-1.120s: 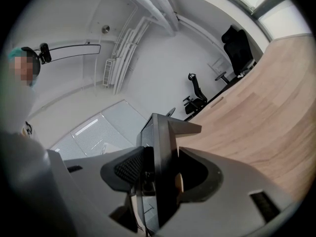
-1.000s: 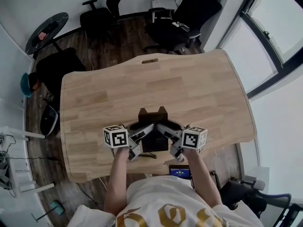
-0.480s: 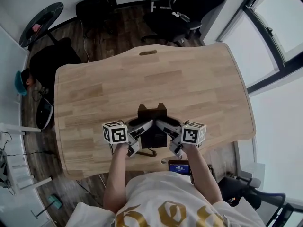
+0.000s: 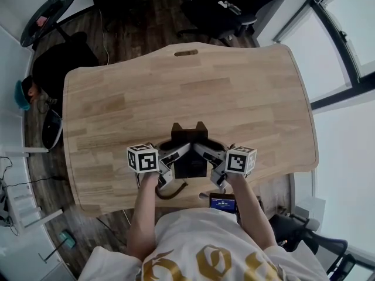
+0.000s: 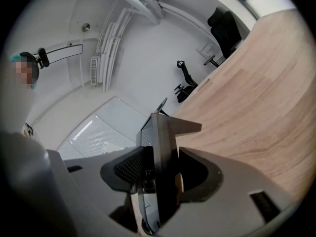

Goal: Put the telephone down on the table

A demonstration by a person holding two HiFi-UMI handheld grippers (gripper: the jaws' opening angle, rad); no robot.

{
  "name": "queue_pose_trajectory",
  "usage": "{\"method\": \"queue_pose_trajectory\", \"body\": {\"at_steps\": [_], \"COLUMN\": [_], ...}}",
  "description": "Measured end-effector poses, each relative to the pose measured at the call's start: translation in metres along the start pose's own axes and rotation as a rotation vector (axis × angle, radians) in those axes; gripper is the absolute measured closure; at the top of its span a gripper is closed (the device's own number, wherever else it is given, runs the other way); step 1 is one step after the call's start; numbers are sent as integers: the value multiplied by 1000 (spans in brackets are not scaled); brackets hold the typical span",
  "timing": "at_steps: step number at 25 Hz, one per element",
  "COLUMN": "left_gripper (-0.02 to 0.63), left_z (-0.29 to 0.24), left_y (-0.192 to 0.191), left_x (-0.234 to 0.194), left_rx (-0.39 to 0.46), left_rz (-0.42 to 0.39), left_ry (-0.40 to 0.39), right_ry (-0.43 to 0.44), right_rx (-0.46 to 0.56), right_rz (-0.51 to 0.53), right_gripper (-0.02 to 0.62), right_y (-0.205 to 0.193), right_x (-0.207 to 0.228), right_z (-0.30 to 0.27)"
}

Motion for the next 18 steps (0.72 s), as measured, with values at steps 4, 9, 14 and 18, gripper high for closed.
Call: {"method": "queue_pose_trajectory", "body": {"at_steps": [4,9,14,18], "left_gripper": [396,396,396,396], "left_z": [-3,-6,-10,-15], "left_y": [-2,-2,-3,-4], "left_x": [-8,-16,-27,-34], "left_rx": [-3,-14,-8,-14], "left_rz": [19,21,44,56], "left_ry": [8,12,11,11], "right_ry": [-2,-2,-9,-19], "right_rx": [-15,-19,-37,-48], "right_rz": [-13,-31,-34,-48], "right_gripper": [396,396,396,396], "right_y": [-2,-4,-3,-5], "right_x": [8,16,25,34], "right_z": [-3,-6,-12,-13]}}
Point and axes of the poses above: the fingertips, and each gripper's own axes: z backward along the fingers, x to its right, y out of its top, the point moved 2 cm from there along z, backward along the fingers, and after that the axes turned 9 degrees about y, right-handed, at the moved point
